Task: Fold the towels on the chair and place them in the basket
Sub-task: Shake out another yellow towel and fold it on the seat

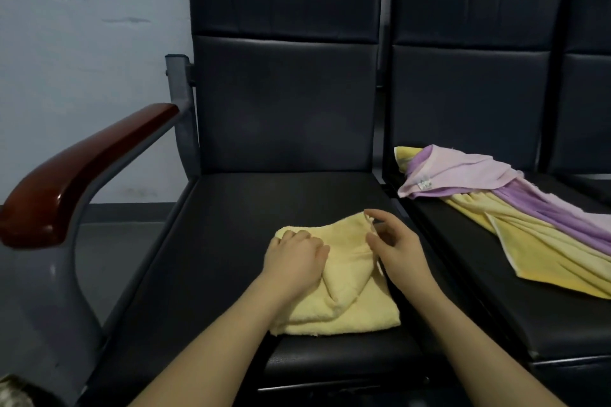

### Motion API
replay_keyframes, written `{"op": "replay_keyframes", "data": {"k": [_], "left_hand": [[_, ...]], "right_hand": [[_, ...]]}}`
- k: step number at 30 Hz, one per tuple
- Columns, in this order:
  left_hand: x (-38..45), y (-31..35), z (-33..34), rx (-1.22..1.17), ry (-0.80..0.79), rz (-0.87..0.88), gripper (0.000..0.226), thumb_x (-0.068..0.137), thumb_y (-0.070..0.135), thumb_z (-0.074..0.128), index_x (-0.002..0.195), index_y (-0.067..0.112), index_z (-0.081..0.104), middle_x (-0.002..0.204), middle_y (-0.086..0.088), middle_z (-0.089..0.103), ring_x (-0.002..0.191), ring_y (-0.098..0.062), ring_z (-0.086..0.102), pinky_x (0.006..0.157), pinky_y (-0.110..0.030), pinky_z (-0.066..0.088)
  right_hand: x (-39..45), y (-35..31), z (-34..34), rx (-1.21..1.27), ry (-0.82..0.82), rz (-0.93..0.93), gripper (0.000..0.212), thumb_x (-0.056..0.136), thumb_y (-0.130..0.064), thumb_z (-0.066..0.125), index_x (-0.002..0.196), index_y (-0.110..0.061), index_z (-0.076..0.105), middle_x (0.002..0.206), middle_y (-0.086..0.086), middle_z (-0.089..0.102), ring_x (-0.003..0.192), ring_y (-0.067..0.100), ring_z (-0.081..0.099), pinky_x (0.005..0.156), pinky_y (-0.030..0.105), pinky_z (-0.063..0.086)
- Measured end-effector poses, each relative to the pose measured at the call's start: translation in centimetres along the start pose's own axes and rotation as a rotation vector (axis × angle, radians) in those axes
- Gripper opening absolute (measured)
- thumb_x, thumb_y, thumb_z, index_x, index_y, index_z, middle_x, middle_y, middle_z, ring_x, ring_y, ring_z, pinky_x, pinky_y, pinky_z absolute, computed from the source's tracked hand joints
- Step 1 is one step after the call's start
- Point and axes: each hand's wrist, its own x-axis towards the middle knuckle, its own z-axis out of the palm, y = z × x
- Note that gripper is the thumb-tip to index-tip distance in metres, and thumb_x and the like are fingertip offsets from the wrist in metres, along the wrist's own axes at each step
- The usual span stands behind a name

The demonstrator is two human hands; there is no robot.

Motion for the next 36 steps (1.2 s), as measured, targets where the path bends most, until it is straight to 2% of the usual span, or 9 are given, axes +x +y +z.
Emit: {"op": "replay_keyframes", "data": {"k": [2,5,8,12,15,20,24,31,36], "left_hand": [[0.0,-0.9,-0.1,0.006,-0.028,-0.005,0.045,0.101,0.042,0.021,0.127,0.030,0.055,0.135,0.006,0.048,0.132,-0.020,0.034,0.107,-0.040,0.024],[0.1,-2.3,0.3,0.049,-0.123,-0.037,0.050,0.101,0.049,0.014,0.146,0.037,0.031,0.158,0.007,0.018,0.146,-0.023,0.009,0.115,-0.044,0.011],[0.7,-3.3,0.8,0.038,-0.144,-0.051,0.051,0.101,0.049,0.011,0.150,0.039,0.015,0.160,0.008,0.004,0.147,-0.021,-0.003,0.117,-0.044,0.003],[1.6,-4.2,0.9,-0.029,-0.132,-0.040,0.050,0.102,0.047,0.014,0.151,0.037,0.017,0.160,0.007,0.004,0.147,-0.019,-0.006,0.118,-0.043,-0.002],[1.7,-4.2,0.6,-0.070,-0.060,-0.021,0.049,0.102,0.044,0.020,0.149,0.032,0.025,0.160,0.004,0.009,0.147,-0.019,-0.002,0.117,-0.041,-0.002],[-0.1,-3.5,-1.3,-0.003,-0.070,0.108,0.047,0.101,0.046,0.026,0.145,0.033,0.034,0.158,0.006,0.016,0.144,-0.016,0.008,0.115,-0.038,0.005],[-2.6,-3.3,-1.9,0.110,-0.145,0.144,0.047,0.099,0.051,0.025,0.139,0.031,0.041,0.145,0.000,0.029,0.131,-0.020,0.026,0.109,-0.038,0.020],[-4.6,-3.5,-1.5,0.146,-0.120,0.328,0.065,0.091,0.061,0.042,0.144,0.025,0.029,0.141,0.003,0.039,0.121,-0.015,0.044,0.101,-0.032,0.037],[-4.9,-4.6,-0.2,0.053,0.091,0.468,0.043,0.088,0.049,0.053,0.124,0.026,0.057,0.121,0.005,0.053,0.104,-0.014,0.054,0.089,-0.030,0.045]], "right_hand": [[0.2,0.2,0.3,-0.046,0.006,-0.040,0.038,0.092,-0.005,0.058,0.121,-0.029,0.063,0.097,-0.007,0.065,0.090,0.005,0.061,0.083,0.024,0.051],[0.9,1.6,1.1,-0.382,-0.027,-0.021,0.034,0.096,-0.015,0.051,0.125,-0.032,0.059,0.107,-0.010,0.058,0.098,0.008,0.054,0.097,0.034,0.037],[1.4,2.1,1.7,-0.735,-0.074,0.048,0.034,0.102,-0.028,0.038,0.133,-0.031,0.053,0.122,-0.001,0.049,0.109,0.018,0.046,0.087,0.029,0.022],[1.8,1.8,2.1,-0.750,-0.027,0.056,0.036,0.101,-0.033,0.039,0.134,-0.028,0.051,0.130,0.001,0.045,0.115,0.020,0.042,0.092,0.033,0.023],[1.8,0.8,2.3,-0.679,-0.001,-0.053,0.036,0.100,-0.032,0.043,0.135,-0.028,0.051,0.137,-0.004,0.044,0.124,0.015,0.039,0.095,0.028,0.016],[0.6,-1.2,2.9,-0.481,-0.279,-0.135,0.039,0.100,-0.036,0.044,0.139,-0.038,0.043,0.145,-0.020,0.030,0.136,-0.001,0.023,0.099,0.017,0.003],[-0.6,-1.6,3.0,-0.513,-0.413,-0.059,0.044,0.100,-0.039,0.042,0.144,-0.036,0.036,0.127,-0.013,0.052,0.132,0.005,0.032,0.112,0.029,-0.002],[-2.3,-2.5,1.0,-0.572,-0.254,-0.101,0.039,0.098,-0.044,0.045,0.137,-0.039,0.044,0.099,-0.018,0.040,0.111,0.008,0.033,0.108,0.031,0.007],[-4.1,-1.9,-0.1,-0.622,-0.203,-0.244,0.056,0.073,-0.073,0.038,0.110,-0.039,0.062,0.116,-0.016,0.038,0.115,0.004,0.030,0.098,0.021,0.005]]}}
